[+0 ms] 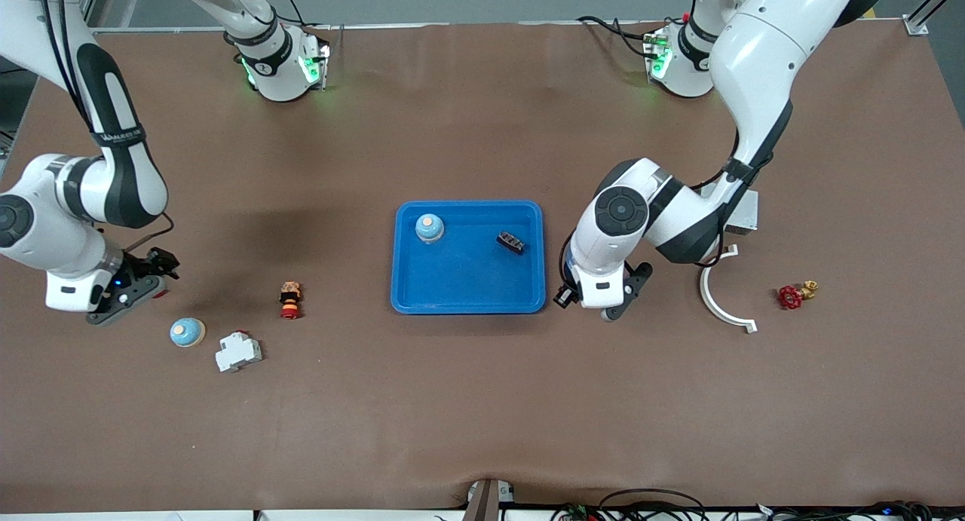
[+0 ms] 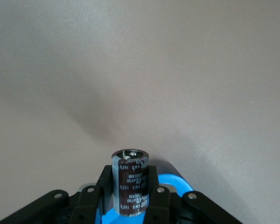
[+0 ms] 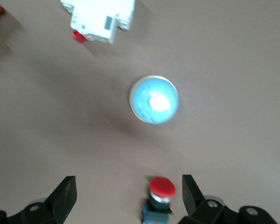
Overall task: Place electrolytic capacitor and blue bell in tray
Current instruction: 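Reach the right gripper to the other bell while the left gripper carries the capacitor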
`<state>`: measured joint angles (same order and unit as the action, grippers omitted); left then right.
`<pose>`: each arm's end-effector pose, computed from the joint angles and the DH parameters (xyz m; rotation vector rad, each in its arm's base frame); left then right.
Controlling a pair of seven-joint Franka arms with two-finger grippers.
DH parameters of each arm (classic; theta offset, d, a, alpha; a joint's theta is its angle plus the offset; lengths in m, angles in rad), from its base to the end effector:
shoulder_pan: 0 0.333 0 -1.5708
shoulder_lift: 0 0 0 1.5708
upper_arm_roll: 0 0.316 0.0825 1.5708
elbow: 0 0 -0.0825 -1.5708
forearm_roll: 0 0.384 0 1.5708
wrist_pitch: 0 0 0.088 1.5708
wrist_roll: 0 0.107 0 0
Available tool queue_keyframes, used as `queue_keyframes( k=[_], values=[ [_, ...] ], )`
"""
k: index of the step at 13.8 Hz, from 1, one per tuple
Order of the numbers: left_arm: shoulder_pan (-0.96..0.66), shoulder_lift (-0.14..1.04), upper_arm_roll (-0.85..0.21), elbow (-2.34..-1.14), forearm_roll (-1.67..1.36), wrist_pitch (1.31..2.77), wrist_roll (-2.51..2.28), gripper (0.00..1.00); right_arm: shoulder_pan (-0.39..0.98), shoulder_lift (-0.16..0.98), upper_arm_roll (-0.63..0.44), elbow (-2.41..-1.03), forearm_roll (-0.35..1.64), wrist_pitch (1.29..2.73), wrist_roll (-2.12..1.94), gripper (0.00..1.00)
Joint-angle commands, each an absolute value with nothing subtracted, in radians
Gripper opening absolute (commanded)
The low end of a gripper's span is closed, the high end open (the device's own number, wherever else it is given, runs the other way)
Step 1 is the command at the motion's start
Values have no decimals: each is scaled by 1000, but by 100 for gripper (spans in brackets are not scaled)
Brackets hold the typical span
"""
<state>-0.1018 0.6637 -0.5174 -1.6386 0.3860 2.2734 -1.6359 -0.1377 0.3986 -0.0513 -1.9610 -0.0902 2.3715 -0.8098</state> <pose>0.5949 -0.3537 0.2738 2.7804 1.3060 0.0418 0.6062 -0.1157 0.2723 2.8825 1.0348 -0.0449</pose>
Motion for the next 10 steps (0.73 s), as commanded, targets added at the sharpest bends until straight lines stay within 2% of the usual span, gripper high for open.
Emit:
queue_keyframes(
  k=[1,6,10],
  values=[
    [-103,626,-515,-1651,385,2237,-1660,0,-126,475,-48,-1887,-52,2364,-816,100],
    [-68,575,-517,-1710,387,2207,-1655,0,-127,577,-49,-1790,-52,2355,-819,100],
    [-90,584,-525,-1689,370,2217,-1678,0,-127,624,-48,-1743,-52,2355,-819,100]
  ],
)
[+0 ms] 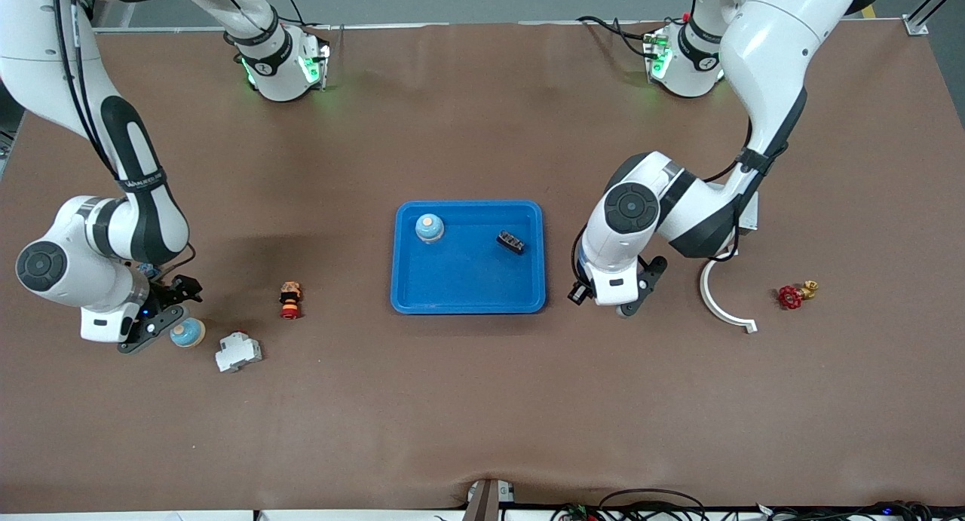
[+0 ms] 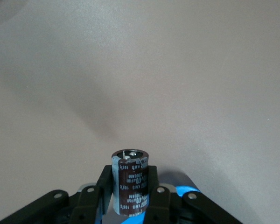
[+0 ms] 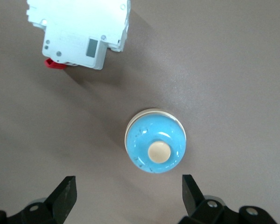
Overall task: Place electrolytic capacitor and blue bell in tray
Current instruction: 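Release the capacitor in the tray while the right gripper grasps the bell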
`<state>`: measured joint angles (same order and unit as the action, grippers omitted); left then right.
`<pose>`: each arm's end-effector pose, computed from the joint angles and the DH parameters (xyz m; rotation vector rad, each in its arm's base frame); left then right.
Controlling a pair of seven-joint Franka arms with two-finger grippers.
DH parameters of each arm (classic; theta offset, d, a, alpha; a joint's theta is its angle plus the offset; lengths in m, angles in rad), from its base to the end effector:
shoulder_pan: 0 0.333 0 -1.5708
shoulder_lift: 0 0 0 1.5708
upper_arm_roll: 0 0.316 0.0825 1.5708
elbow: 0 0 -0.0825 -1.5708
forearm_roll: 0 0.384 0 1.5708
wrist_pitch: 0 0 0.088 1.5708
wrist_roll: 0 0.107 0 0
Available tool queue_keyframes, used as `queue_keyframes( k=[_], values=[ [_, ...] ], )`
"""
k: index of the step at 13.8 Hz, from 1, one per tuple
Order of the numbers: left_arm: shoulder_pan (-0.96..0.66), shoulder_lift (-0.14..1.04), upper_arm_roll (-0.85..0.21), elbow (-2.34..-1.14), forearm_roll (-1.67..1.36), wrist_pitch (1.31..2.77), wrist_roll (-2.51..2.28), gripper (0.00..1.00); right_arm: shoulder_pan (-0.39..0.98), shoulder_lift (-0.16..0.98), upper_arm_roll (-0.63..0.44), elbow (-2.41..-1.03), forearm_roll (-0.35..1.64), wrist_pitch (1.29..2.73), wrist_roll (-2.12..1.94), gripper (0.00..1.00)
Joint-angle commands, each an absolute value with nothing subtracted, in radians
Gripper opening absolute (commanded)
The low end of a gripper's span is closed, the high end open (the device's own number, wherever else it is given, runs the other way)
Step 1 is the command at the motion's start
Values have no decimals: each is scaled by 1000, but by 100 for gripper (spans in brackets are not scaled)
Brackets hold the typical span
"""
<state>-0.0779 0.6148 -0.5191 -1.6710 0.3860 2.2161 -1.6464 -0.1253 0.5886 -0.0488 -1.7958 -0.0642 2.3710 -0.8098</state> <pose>0.5913 -0.3359 0.2854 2.8127 1.3613 0.0472 0.6448 -0.1118 0.2199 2.9022 1.0431 -0.0701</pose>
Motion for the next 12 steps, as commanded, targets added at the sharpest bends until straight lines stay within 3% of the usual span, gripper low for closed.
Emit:
queue_keyframes(
  k=[1,9,10,11,12],
  values=[
    [-110,594,-525,-1677,371,2218,-1737,0,-127,638,-48,-1726,-52,2355,-818,100],
    [-270,739,-515,-1621,373,2332,-1956,0,-130,730,-48,-1648,-51,2355,-828,100],
    [-279,756,-514,-1606,376,2333,-1956,5,-132,744,-48,-1631,-48,2355,-830,100],
    [-281,773,-514,-1592,376,2335,-1956,20,-132,745,-48,-1631,-48,2355,-830,100],
    [-285,779,-514,-1588,376,2335,-1956,42,-133,753,-48,-1631,-48,2355,-830,100]
  ],
)
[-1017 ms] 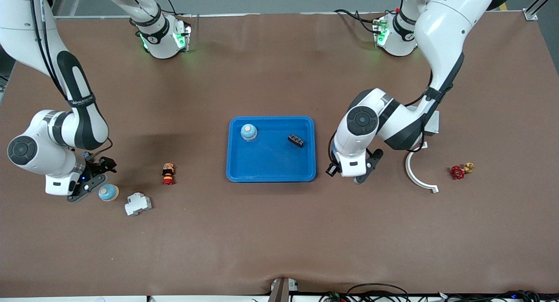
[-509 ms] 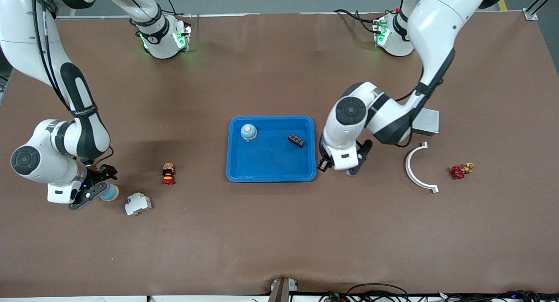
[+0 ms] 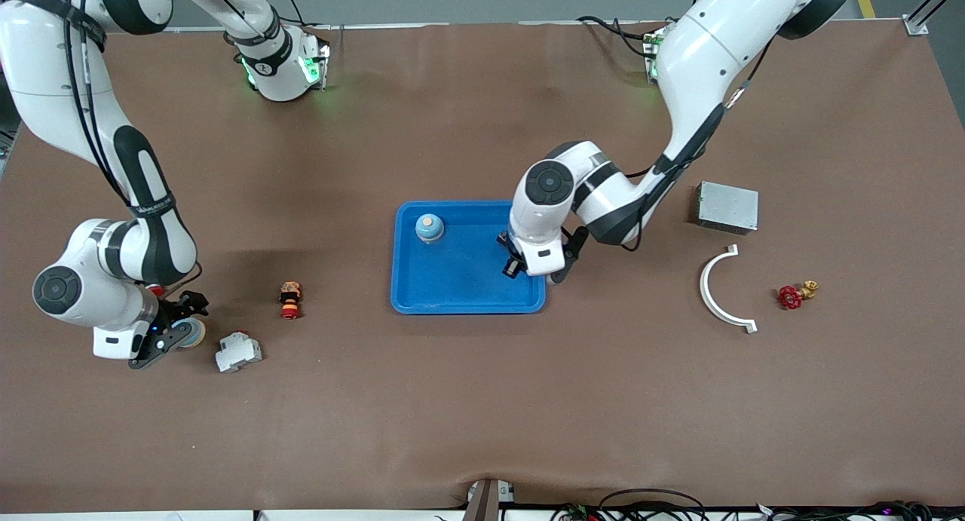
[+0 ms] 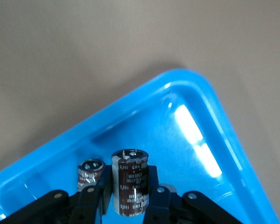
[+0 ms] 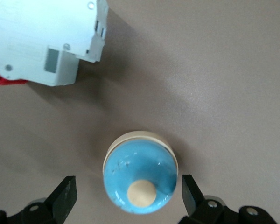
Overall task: Place electrolytic capacitor and blue bell in tray
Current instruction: 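Release the capacitor in the tray while the right gripper grasps the bell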
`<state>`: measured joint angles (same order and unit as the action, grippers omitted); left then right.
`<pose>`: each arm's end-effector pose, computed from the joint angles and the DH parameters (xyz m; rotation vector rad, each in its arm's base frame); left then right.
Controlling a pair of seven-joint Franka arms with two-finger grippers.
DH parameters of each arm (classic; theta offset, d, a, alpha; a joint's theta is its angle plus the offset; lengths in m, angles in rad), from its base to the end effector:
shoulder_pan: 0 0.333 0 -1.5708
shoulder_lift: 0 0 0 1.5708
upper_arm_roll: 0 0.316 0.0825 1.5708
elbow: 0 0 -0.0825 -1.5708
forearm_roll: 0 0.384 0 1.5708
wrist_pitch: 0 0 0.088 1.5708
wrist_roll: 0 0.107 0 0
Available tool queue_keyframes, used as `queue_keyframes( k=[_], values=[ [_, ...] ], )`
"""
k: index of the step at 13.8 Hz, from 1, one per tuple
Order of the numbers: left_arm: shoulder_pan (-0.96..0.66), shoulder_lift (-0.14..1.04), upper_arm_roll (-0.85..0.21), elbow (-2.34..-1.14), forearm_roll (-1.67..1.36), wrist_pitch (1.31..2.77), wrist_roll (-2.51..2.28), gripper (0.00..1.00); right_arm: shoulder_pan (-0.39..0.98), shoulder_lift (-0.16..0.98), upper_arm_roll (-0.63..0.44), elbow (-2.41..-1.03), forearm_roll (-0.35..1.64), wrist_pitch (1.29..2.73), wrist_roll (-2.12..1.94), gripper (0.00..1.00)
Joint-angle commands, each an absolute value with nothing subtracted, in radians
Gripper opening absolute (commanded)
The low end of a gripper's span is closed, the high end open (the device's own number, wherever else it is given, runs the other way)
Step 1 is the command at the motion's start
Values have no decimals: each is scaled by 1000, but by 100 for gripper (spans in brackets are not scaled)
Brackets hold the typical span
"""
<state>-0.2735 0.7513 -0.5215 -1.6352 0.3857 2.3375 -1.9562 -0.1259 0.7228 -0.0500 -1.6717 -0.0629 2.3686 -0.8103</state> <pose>0.5224 -0.4554 0.2272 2.6643 1.5058 -0.0691 0.6677 -0.1159 0.1810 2.9021 1.0463 -0.0907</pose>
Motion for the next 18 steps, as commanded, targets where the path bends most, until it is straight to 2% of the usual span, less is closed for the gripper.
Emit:
queue_keyframes(
  k=[1,5,6,7,9,10,12,15,18],
  values=[
    [-288,779,-514,-1585,382,2335,-1953,99,-133,755,-48,-1631,-48,2358,-831,100],
    [-285,759,-503,-1523,393,2318,-1941,100,-132,765,-48,-1629,-46,2361,-831,100],
    [-279,746,-493,-1502,397,2294,-1930,100,-130,765,-48,-1629,-46,2359,-831,91],
    [-275,729,-477,-1474,409,2261,-1884,100,-129,765,-48,-1628,-48,2358,-831,66],
    [-243,683,-477,-1437,402,2150,-1713,100,-124,765,-48,-1612,-49,2353,-828,28],
    [-226,642,-477,-1434,397,2105,-1636,100,-124,765,-48,-1611,-49,2353,-828,20],
    [-171,562,-483,-1434,394,2016,-1475,100,-120,756,-48,-1611,-48,2329,-828,19],
    [-85,468,-486,-1434,377,1889,-1291,100,-92,701,-46,-1554,-46,2131,-813,14],
    [-3,387,-486,-1434,315,1809,-1078,100,6,623,-46,-1485,-48,1912,-618,13]
  ],
)
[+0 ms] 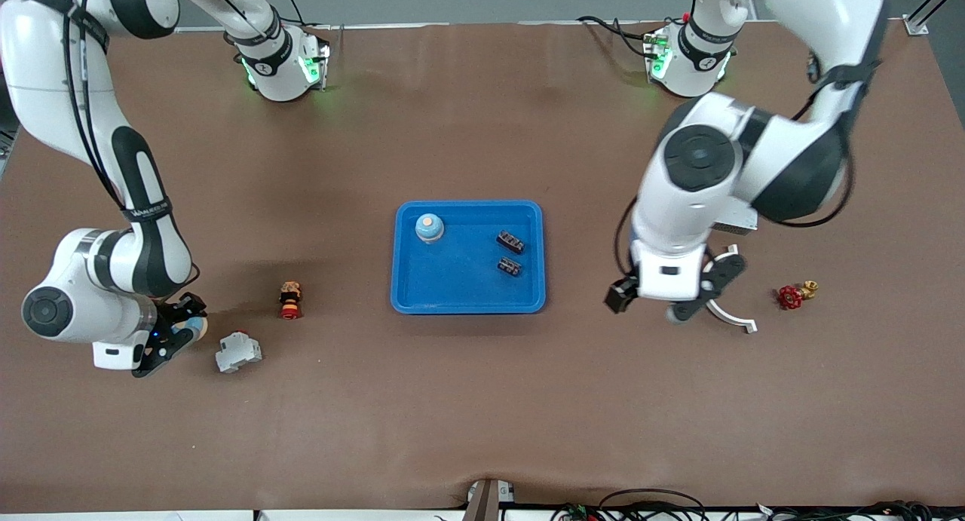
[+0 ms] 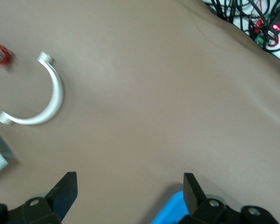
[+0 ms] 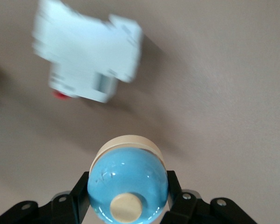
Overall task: Place electrolytic capacitor and blue bell in tray
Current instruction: 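Carry the bell to the tray with the right gripper while the left gripper withdraws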
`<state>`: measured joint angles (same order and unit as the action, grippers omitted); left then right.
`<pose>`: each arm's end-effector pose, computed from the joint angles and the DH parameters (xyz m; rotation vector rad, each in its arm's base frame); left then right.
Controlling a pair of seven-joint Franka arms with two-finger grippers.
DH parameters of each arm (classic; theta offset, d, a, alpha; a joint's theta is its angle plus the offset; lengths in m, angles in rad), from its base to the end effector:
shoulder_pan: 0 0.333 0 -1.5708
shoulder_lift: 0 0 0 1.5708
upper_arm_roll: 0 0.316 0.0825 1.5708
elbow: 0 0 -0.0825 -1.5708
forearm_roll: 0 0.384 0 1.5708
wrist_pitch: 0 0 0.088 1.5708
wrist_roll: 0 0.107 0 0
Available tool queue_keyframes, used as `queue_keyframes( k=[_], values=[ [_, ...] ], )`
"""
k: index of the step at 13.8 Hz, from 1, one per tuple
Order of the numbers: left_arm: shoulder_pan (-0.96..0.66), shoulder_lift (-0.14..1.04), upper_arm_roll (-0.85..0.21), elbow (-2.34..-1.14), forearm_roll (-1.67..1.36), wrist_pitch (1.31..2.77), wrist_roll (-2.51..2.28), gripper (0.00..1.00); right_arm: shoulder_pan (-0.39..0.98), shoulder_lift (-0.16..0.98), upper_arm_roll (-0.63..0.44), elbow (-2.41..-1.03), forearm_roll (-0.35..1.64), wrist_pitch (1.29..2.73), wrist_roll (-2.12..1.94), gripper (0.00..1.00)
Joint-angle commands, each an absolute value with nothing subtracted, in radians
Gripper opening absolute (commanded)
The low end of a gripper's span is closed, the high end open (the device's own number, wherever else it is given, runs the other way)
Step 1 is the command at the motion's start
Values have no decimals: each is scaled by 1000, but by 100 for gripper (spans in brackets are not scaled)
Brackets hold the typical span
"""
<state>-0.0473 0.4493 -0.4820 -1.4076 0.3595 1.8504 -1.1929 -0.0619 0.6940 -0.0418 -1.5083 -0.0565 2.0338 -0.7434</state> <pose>0.6326 -0.2711 0.4726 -2.9277 -0.9335 -0.2149 0.6895 -0.0706 0.2433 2.9509 1.0382 -0.2892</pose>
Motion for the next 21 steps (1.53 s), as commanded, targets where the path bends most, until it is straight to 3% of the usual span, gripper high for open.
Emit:
queue_keyframes(
  k=[1,3,8,15,19,21],
  values=[
    [29,359,-486,-1434,307,1789,-1010,100,49,600,-46,-1471,-46,1854,-527,13],
    [99,306,-486,-1434,285,1746,-842,100,147,578,-45,-1448,-43,1787,-325,13],
    [302,177,-485,-1436,170,1657,-476,100,380,587,-46,-1440,89,1799,130,14],
    [345,60,-463,-1434,144,1563,-272,100,523,675,-46,-1448,107,2019,371,14],
    [209,20,-258,-1445,95,1557,-157,100,583,709,-46,-1453,118,2046,442,14],
    [97,6,-102,-1447,69,1533,-69,100,591,721,-45,-1459,133,2045,443,14]
  ],
)
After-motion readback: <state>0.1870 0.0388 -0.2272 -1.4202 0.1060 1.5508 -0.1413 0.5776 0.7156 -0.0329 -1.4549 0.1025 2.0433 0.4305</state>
